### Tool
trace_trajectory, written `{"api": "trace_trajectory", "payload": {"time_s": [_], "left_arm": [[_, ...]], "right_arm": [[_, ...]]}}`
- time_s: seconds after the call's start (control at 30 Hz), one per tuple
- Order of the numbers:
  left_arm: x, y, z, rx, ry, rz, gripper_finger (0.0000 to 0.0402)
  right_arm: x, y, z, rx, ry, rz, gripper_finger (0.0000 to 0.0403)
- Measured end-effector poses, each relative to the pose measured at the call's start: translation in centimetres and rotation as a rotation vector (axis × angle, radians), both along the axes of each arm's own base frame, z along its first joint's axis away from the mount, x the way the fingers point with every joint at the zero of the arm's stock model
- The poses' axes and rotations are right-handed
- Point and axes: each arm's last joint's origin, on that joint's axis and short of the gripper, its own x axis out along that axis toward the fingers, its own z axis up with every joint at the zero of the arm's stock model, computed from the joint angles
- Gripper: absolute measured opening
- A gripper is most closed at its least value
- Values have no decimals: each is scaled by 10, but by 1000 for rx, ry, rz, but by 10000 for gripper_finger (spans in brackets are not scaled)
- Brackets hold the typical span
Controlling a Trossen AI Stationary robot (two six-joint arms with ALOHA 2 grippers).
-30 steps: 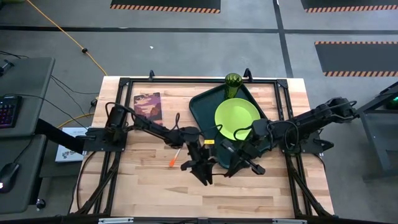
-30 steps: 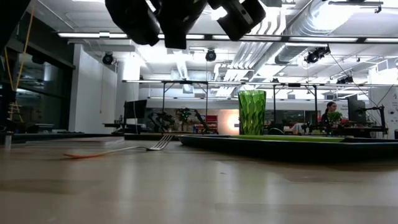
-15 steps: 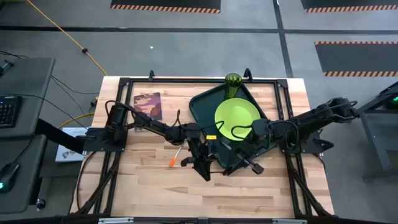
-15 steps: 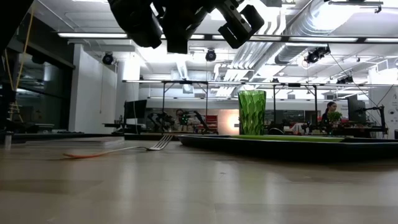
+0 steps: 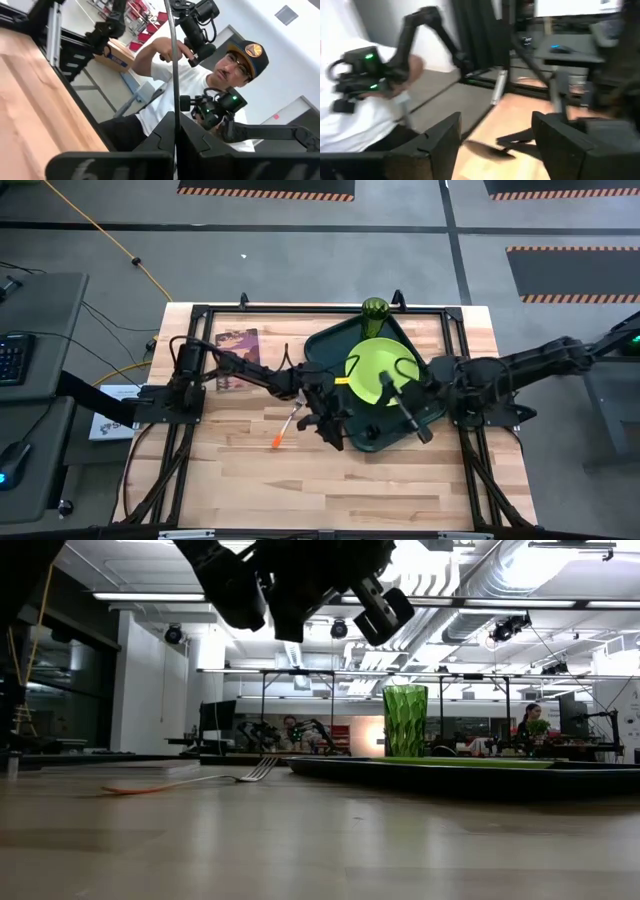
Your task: Pick and place plate/cup/fork/spoon on tray
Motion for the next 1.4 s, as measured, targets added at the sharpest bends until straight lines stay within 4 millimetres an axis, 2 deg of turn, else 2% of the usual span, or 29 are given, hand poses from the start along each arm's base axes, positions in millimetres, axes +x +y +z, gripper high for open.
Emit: {"api": "trace_trajectory", "payload": {"time_s": [0.23, 0.4, 0.6, 0.7, 0.8, 0.93, 1.13, 1.4], "left_arm": [[2, 24, -7, 41, -4, 84, 3], [-1, 40, -10, 143, 10, 200, 1], [-21, 52, 16, 412, 3, 400, 1], [-31, 49, 30, 543, -5, 485, 1], [-39, 45, 37, 618, -20, 550, 0], [-56, 45, 24, 608, -13, 617, 0], [-73, 50, -3, 553, 36, 714, 0], [-77, 50, -10, 575, 42, 725, 0]], "right_arm": [[-27, -13, 5, -12, 87, -243, 245], [-42, -18, 3, 4, 168, -340, 245], [-50, -24, -3, -29, 241, -486, 245], [-50, -25, -7, -56, 270, -533, 245], [-50, -26, -13, -73, 279, -566, 245], [-52, -27, -23, -77, 305, -589, 245], [-51, -27, -24, -67, 300, -594, 245], [-50, -27, -22, -59, 281, -593, 245]]}}
